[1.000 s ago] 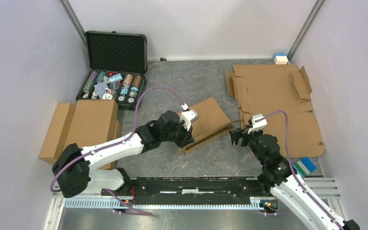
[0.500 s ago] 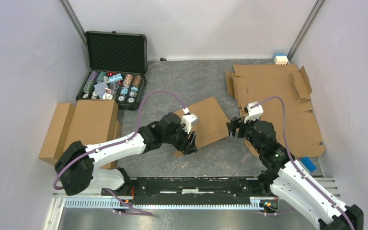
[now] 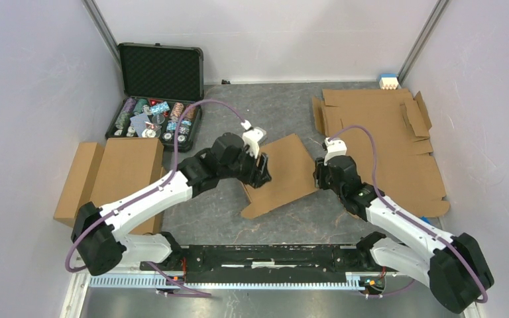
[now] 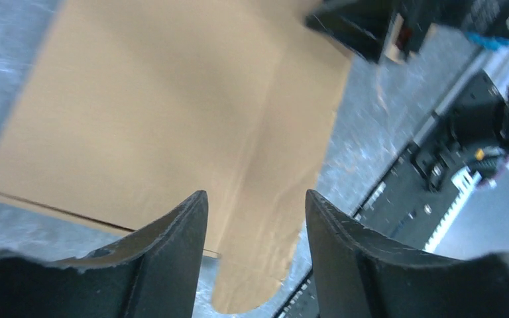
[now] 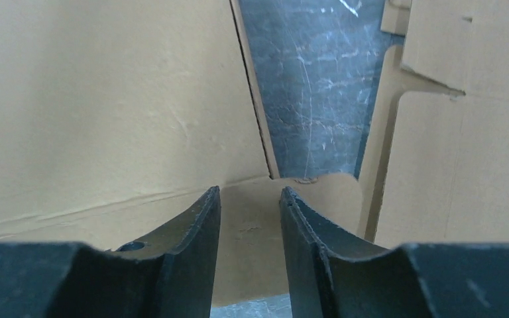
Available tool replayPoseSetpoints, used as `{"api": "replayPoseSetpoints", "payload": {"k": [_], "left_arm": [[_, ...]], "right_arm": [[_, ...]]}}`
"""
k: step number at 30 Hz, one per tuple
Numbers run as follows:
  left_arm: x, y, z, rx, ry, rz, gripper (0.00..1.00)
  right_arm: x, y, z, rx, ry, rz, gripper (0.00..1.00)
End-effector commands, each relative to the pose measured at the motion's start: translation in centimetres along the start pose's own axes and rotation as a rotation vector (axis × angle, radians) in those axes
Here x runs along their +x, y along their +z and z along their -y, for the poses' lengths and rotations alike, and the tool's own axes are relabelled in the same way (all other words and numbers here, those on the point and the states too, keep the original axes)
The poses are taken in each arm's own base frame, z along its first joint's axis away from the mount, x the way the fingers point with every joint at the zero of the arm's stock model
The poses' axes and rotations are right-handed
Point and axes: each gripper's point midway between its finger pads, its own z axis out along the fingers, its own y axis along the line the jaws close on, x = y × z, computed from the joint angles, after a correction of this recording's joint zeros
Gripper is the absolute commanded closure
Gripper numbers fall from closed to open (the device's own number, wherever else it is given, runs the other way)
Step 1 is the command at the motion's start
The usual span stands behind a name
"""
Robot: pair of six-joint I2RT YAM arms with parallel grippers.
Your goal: Fold the paper box
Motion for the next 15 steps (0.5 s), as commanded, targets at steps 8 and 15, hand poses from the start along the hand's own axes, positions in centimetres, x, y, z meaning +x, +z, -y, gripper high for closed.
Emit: {"api": "replayPoseSetpoints", "payload": {"k": [8,15], "left_arm": [[0.6,0.8,-8.3,-0.239,-0.200,0.013,0.41],[3.6,-0.1,-9.1,-0.266,-0.288,0.059,0.43]], "right_arm": [[1.2,1.1,1.4,0.033,0.001,-0.030,0.58],[-3.2,0.2,0.6,0.008,-0.019,0.069,0.52]]}}
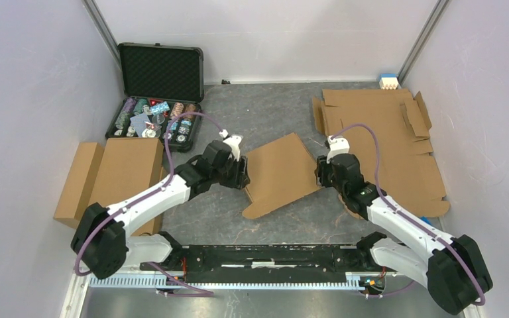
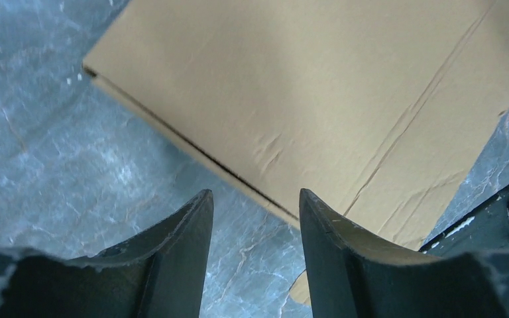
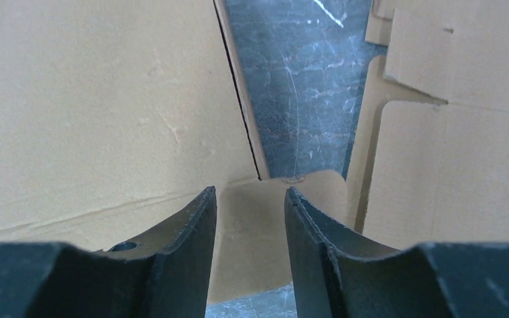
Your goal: Fold the paper box
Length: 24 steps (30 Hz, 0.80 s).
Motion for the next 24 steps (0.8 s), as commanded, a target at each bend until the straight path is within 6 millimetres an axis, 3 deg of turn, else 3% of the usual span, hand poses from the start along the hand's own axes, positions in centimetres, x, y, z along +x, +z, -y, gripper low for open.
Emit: {"api": "replayPoseSetpoints", "payload": {"k": [1,4,8,12,16,21,24], "left_arm": [[-0.2,-0.8,-0.1,0.015,-0.100,0.103,0.43],[0.8,-0.9,-0.4,0.021,-0.127,0.124,0.42],[2.0,-0.4,-1.2,0.016,-0.167,0.125,0.37],[1.5,0.3,-1.7,0.052,-0.220,0.145,0.38],[-0.1,0.9,-2.7,0.067,-0.269,0.181,0.48],[-1.3,2.2,-3.5,0.068,-0.283,0.181,0.52],[-1.9,2.9,-4.3,0.044,-0.300,0.178,0.61]], "right_arm": [[-4.4,-0.4,-0.7,-0.017,-0.021,0.087,0.51],[-5.2,0.2,-0.5,0.005,-0.033,0.080,0.49],[-4.5,2.1,-0.7,-0.044,-0.001,0.039,0.50],[-3.4,3.4,-1.6,-0.103,0.031,0.002,0.52],[-1.9,4.0,-2.1,-0.137,0.037,-0.035,0.58],[-0.3,3.2,-3.2,-0.215,0.019,-0.076,0.67],[0.9,1.7,-4.1,-0.284,0.023,-0.089,0.69]]}}
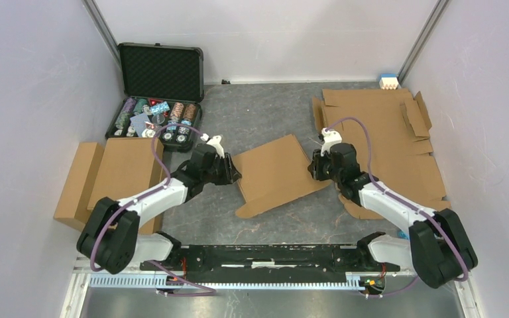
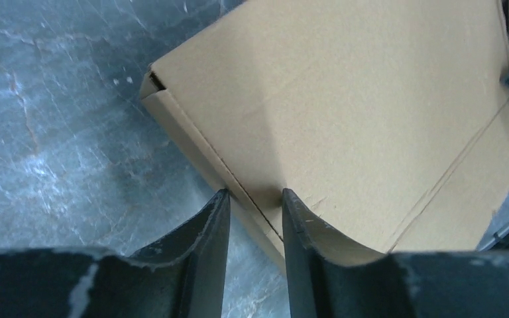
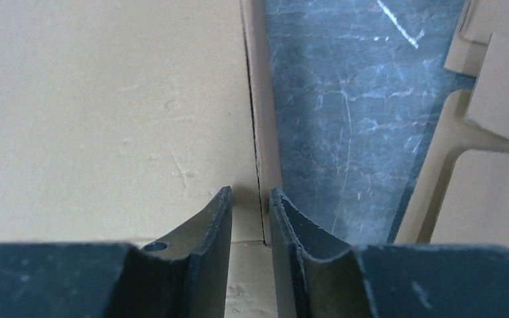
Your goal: Fold the paper box
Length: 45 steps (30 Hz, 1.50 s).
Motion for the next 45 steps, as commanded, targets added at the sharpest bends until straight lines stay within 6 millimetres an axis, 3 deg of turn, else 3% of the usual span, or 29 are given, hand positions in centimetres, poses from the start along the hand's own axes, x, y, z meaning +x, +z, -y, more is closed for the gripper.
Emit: {"api": "replayPoseSetpoints", "payload": {"k": [1,5,9,11,13,15,18,22,25,27,30,32,34,37,45], "left_arm": [[-3.6,1.1,1.3,0.051,-0.027,0.072,0.64],[-4.5,2.7,0.9,0.039,-0.012,0.050,0.72],[-7.1,4.8,3.0,0.115,0.079,0.039,0.70],[-9.3,5.9,4.3,0.140,0.131,0.025,0.60],[-11.0,6.5,4.2,0.098,0.184,0.009,0.43],[-13.2,5.4,2.8,-0.019,0.209,0.050,0.31],[-16.1,1.6,1.9,-0.125,0.221,0.183,0.20],[-16.4,-3.0,2.1,-0.148,0.146,0.295,0.19],[-14.4,-5.4,2.2,-0.110,0.077,0.324,0.21],[-12.0,-6.2,1.8,-0.082,0.020,0.316,0.33],[-7.8,-6.7,1.7,-0.017,-0.051,0.260,0.54],[-5.1,-6.8,1.7,0.028,-0.092,0.210,0.76],[-3.0,-7.1,1.7,0.059,-0.124,0.178,0.91],[-0.4,-7.2,1.3,0.078,-0.154,0.142,0.96],[3.9,-6.2,1.6,0.176,-0.211,0.085,0.97]], "right_arm": [[2.4,-1.8,-2.2,-0.132,-0.005,-0.030,0.69],[4.4,-3.6,-4.5,-0.213,-0.015,-0.043,0.68],[4.6,-5.1,-7.1,-0.300,-0.022,-0.033,0.67],[3.4,-5.6,-7.9,-0.326,-0.029,-0.005,0.63],[2.8,-6.0,-7.6,-0.304,-0.042,-0.007,0.53],[1.5,-6.2,-7.0,-0.261,-0.065,0.018,0.42],[-0.8,-6.8,-5.9,-0.182,-0.102,0.070,0.32],[-4.1,-7.0,-5.0,-0.094,-0.138,0.134,0.22],[-6.7,-6.9,-4.8,-0.061,-0.150,0.173,0.19],[-8.1,-6.0,-4.7,-0.066,-0.138,0.194,0.19],[-9.7,-3.6,-4.4,-0.139,-0.093,0.164,0.19],[-10.8,-2.3,-4.0,-0.182,-0.067,0.170,0.21],[-12.3,-1.0,-3.6,-0.182,-0.066,0.192,0.23],[-12.7,1.7,-3.1,-0.187,-0.062,0.150,0.24],[-10.0,7.9,-1.7,-0.224,-0.009,0.036,0.30]]}}
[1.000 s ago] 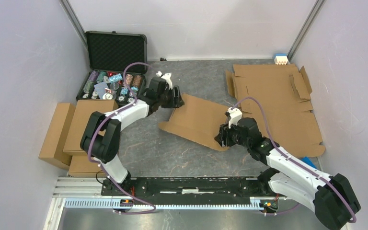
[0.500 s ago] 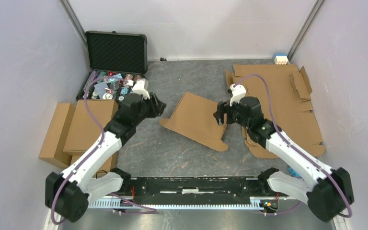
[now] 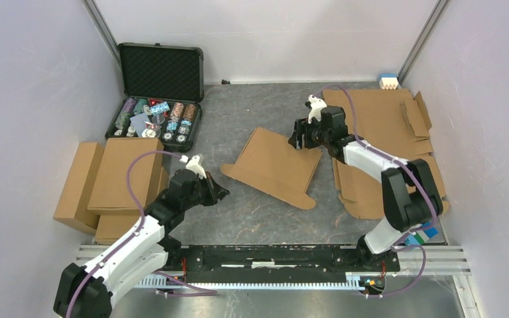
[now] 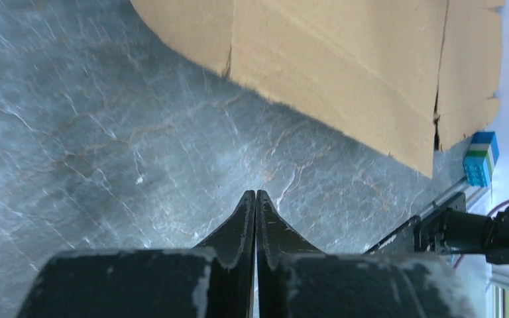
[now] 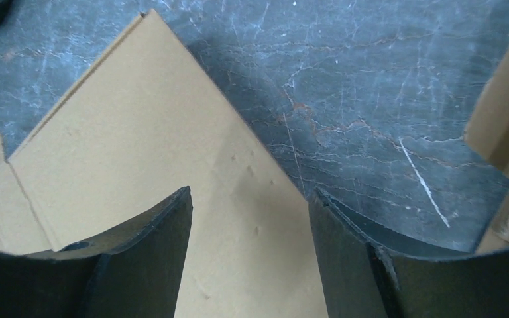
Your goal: Fold the paper box
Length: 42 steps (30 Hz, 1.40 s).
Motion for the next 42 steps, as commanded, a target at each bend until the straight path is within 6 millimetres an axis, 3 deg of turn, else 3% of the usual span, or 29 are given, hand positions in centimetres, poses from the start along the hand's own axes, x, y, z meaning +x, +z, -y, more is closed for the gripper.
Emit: {"api": "replayPoseSetpoints", "payload": {"k": [1,10,18,22,27,36,42], "left_arm": [[1.6,0.6,1.5,0.111,-0.077,-0.030,0.97],[3.1,2.2,1.7,0.167,-0.082,-0.067,0.96],[3.4,3.3,1.8,0.214,-0.099,-0.048,0.96],[3.9,3.5,1.7,0.220,-0.106,-0.056,0.95],[4.0,3.7,1.4,0.212,-0.102,-0.057,0.94],[4.2,4.5,1.7,0.249,-0.110,-0.054,0.94],[4.1,5.0,4.1,0.342,-0.074,-0.052,0.95]], "right_arm": [[-1.1,2.0,0.5,-0.063,0.012,0.022,0.32],[3.5,3.4,3.1,-0.044,0.106,-0.085,0.48],[8.7,0.7,1.2,-0.108,0.226,-0.135,0.69],[10.3,-1.1,0.5,-0.112,0.260,-0.125,0.78],[11.4,-2.0,-0.2,-0.114,0.237,-0.129,0.79],[12.3,-1.4,1.5,-0.055,0.270,-0.139,0.80],[12.3,-1.3,2.4,-0.031,0.283,-0.127,0.80]]}}
